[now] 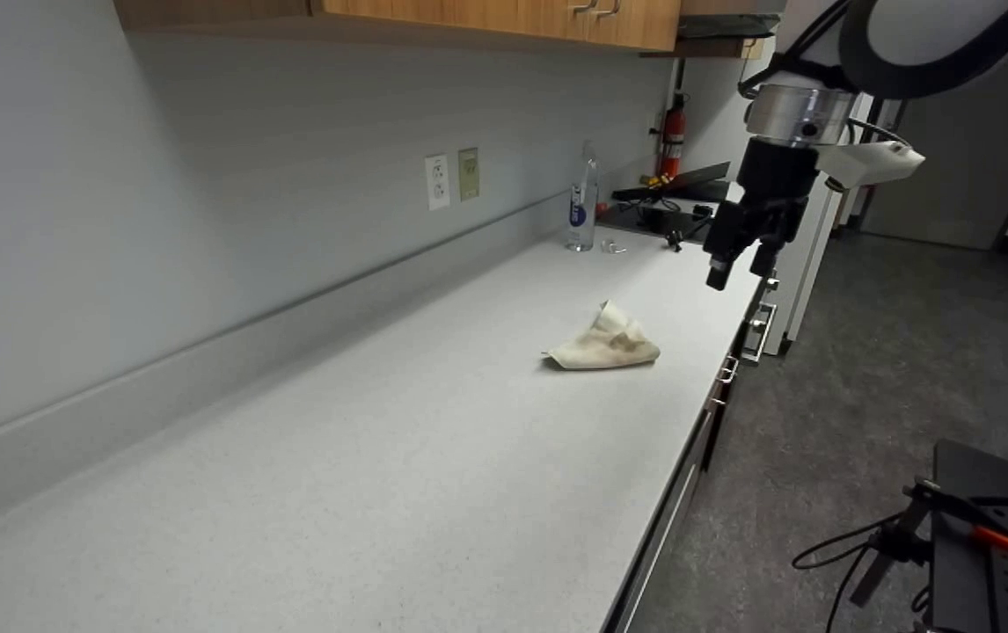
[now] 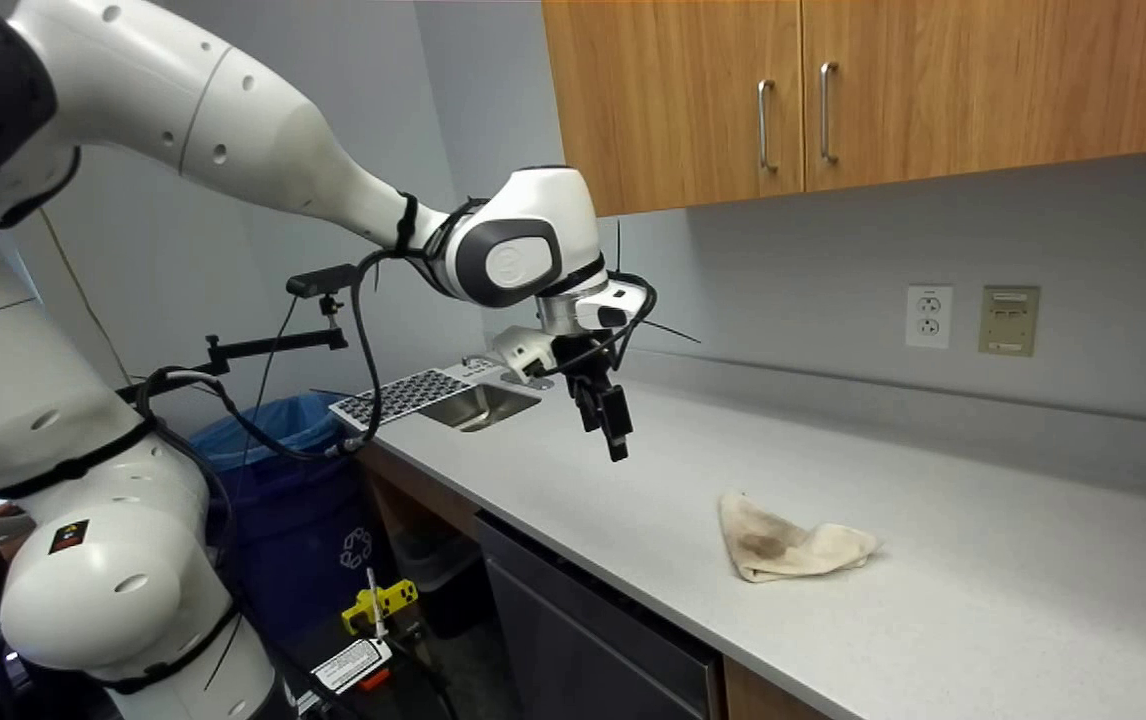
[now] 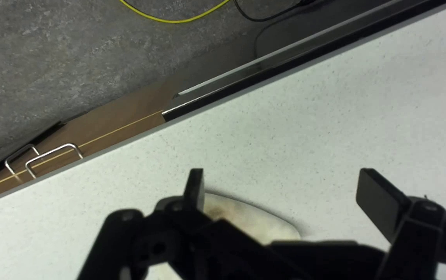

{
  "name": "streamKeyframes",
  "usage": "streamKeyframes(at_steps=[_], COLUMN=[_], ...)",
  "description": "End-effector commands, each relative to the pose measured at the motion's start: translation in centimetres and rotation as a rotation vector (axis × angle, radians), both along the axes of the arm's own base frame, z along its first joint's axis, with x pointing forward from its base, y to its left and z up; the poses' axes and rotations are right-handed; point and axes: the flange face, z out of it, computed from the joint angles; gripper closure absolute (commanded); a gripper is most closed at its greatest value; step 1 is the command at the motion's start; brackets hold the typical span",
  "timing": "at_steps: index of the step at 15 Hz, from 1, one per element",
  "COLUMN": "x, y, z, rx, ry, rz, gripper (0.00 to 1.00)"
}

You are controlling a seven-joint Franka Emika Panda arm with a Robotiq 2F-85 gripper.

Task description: Lay the cloth flat on the countertop

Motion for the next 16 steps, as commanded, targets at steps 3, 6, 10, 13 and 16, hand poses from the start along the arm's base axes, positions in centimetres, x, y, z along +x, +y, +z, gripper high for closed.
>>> streamKeyframes(at_steps=[3, 6, 10, 13, 16], x=[3.0, 3.7, 4.8, 6.6, 9.0], y=[-1.2, -1.3, -2.5, -4.7, -6.9], z=[-1.6, -2.0, -3.3, -4.3, -5.1], rx=[-0.013, -0.014, -0.028, -0.043, -0.057], ry=[0.003, 0.007, 0.006, -0.009, -0.036], rz=[-0.031, -0.034, -0.068, -0.122, -0.191], gripper=[0.0, 0.0, 0.0, 0.0, 0.0])
